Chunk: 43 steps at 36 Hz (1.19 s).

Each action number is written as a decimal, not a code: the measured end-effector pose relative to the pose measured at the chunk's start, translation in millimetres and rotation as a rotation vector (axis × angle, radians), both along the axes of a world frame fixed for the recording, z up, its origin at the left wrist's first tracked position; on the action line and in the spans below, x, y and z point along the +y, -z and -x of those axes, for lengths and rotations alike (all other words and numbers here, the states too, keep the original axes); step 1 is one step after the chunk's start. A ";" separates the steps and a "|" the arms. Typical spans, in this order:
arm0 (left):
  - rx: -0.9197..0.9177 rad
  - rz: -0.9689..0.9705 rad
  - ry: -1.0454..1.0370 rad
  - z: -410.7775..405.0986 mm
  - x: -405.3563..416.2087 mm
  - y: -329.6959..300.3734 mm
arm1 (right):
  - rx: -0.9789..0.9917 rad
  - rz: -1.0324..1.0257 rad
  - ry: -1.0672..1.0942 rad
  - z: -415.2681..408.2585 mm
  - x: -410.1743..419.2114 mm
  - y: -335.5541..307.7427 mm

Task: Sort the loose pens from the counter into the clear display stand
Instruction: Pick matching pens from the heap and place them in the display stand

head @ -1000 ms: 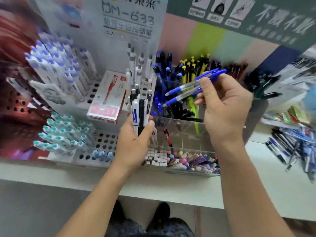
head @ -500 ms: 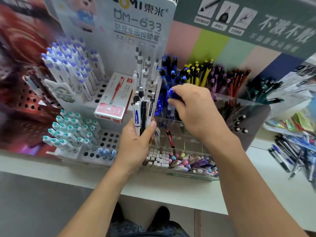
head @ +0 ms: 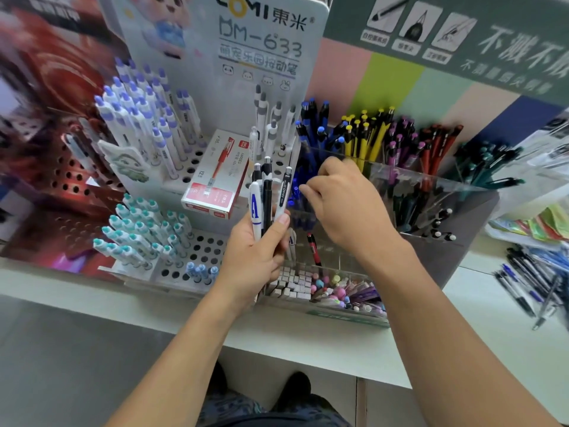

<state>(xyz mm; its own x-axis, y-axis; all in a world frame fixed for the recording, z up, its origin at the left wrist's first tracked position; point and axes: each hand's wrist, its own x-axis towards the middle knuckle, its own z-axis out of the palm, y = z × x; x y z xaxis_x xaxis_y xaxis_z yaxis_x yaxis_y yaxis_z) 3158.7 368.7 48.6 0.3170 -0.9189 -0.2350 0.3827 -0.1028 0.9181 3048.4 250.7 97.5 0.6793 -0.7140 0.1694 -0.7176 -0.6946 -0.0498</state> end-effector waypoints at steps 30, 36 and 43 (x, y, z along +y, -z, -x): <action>0.119 -0.044 0.467 43.0 -11.4 -18.8 | -1.261 -0.885 0.403 78.1 24.0 -1.0; 0.120 -0.072 0.532 49.2 -14.6 -19.5 | -1.145 -1.000 0.327 91.3 20.3 -5.4; 0.141 -0.074 0.508 43.2 -20.2 -22.6 | -1.095 -1.045 0.274 86.1 15.9 -2.7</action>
